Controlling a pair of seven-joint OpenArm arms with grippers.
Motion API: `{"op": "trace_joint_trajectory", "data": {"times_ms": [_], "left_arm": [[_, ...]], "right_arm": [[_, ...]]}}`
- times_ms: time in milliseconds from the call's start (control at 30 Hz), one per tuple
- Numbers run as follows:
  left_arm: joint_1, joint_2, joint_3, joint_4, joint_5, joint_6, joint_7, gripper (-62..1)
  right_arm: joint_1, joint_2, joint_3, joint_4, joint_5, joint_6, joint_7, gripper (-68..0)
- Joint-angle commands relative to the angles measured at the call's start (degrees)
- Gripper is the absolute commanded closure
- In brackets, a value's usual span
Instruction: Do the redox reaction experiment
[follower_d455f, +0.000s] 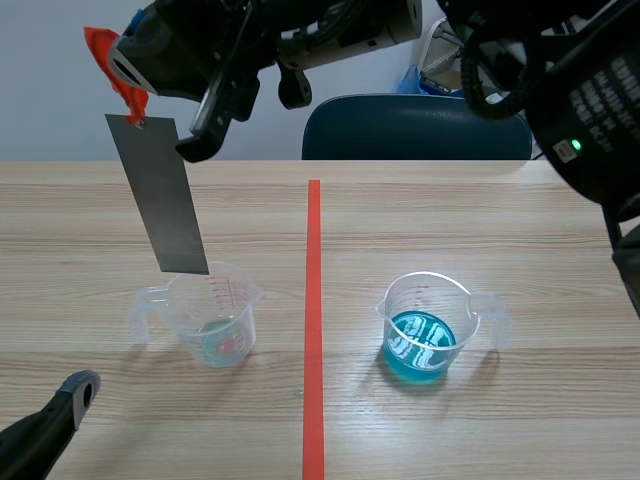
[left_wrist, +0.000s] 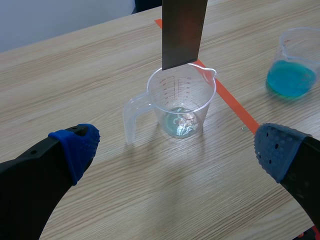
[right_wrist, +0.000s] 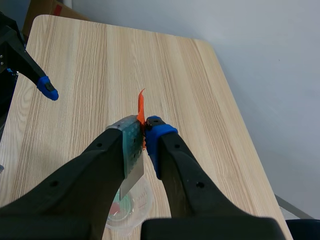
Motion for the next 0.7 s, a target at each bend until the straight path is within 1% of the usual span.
{"op": "trace_joint_trajectory", "data": {"times_ms": [0,467,667], "left_arm": [[-0.2,0.2,0.3,0.7,-0.2,-0.1,-0.8,-62.3],[-0.2,0.2,0.3,0.7,-0.2,-0.1,-0.8,-62.3],[-0.2,0.2,0.3,0.7,-0.2,-0.1,-0.8,-62.3]], "right_arm": [[1.3,0.0,0.1,0.6,0.4,-0.2,0.5,-0.8],[1.3,0.0,0.1,0.6,0.3,-0.2,0.5,-0.8],[1.3,0.0,-0.6,-0.6,0.1,-0.2,0.5,-0.8]]}}
